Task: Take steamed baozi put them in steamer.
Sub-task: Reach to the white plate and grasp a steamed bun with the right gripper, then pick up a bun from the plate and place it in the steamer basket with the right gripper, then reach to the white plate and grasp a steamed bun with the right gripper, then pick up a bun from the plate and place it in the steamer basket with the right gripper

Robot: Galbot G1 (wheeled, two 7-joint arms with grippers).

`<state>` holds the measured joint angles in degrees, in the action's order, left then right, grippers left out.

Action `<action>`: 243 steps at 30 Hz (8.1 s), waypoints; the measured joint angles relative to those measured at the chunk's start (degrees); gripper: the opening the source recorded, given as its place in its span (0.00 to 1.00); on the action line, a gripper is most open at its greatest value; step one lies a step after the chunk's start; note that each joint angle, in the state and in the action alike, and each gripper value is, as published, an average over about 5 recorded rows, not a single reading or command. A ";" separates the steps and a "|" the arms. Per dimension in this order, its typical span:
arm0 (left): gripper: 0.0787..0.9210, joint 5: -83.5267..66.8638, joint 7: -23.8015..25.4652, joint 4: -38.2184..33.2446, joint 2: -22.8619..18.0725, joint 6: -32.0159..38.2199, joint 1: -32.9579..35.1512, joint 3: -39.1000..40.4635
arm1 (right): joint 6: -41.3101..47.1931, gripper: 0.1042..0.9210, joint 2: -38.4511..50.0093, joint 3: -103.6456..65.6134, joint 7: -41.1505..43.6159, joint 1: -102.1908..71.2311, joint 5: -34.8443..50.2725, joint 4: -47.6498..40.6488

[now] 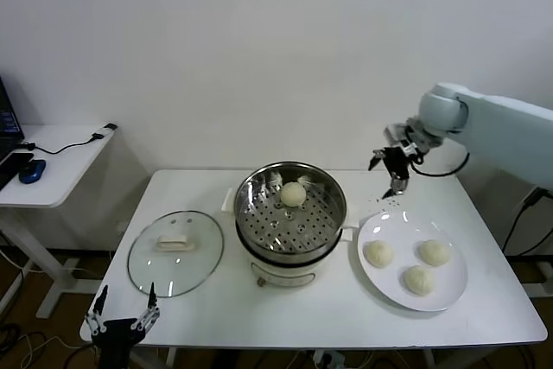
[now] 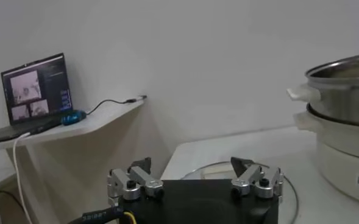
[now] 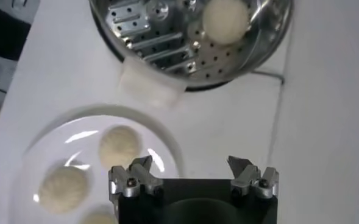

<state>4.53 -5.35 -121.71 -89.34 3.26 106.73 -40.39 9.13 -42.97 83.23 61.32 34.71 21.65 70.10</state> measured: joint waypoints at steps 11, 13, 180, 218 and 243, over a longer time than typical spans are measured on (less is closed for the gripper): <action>0.88 -0.29 0.17 0.25 0.00 0.06 0.59 -0.08 | 3.20 0.88 1.18 -6.05 -0.17 -12.32 -5.66 -1.06; 0.88 -0.27 0.27 0.25 0.02 0.06 0.76 -0.06 | 3.56 0.88 0.95 -7.44 -0.43 -14.35 -6.49 -1.41; 0.88 6.38 1.95 4.40 1.32 1.12 -0.66 0.87 | 6.27 0.88 13.06 -10.69 -1.80 -22.20 -14.06 8.81; 0.88 6.41 1.68 4.51 1.30 1.38 -0.34 0.87 | 2.06 0.57 8.49 -11.63 0.37 -19.55 -15.58 5.38; 0.88 7.42 1.96 2.92 1.84 1.09 0.60 1.37 | -36.26 0.58 -16.59 -4.91 6.83 9.65 -28.04 9.68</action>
<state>11.95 -3.39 -118.79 -87.50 4.34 107.33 -39.02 -27.13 -59.56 78.32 68.15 44.35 -6.40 79.78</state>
